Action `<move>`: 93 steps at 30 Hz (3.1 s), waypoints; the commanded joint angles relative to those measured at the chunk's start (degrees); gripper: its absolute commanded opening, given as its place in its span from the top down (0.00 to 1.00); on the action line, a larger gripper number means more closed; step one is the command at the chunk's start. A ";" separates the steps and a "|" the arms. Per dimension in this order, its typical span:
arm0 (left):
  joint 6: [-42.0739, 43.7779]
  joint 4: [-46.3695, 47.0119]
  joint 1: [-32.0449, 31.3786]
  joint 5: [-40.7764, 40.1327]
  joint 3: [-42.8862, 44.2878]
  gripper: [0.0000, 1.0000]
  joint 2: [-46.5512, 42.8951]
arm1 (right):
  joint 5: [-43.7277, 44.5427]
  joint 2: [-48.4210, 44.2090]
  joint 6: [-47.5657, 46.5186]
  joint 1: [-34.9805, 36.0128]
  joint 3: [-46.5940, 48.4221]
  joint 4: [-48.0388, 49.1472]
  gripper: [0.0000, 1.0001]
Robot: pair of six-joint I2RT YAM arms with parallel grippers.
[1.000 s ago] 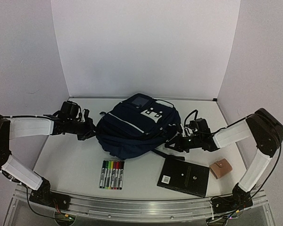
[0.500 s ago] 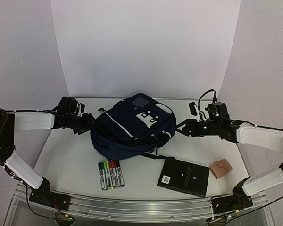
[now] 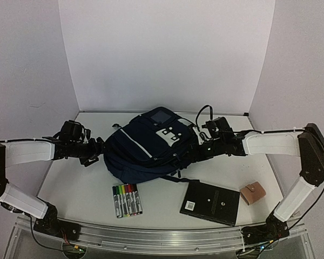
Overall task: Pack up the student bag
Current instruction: Unzip the student bag at the center of the board.
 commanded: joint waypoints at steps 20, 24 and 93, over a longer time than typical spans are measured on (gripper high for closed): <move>-4.77 9.70 -1.76 3.10 -1.34 0.15 6.03 | -2.03 13.67 -6.90 -0.21 11.32 -0.51 0.65; -5.11 10.28 -1.79 3.74 -1.63 0.30 7.06 | -3.10 13.82 -6.47 -0.21 10.95 -0.50 0.75; -6.29 15.54 -12.69 -5.81 0.81 0.77 5.97 | -2.70 24.06 22.60 22.80 36.26 -1.39 0.83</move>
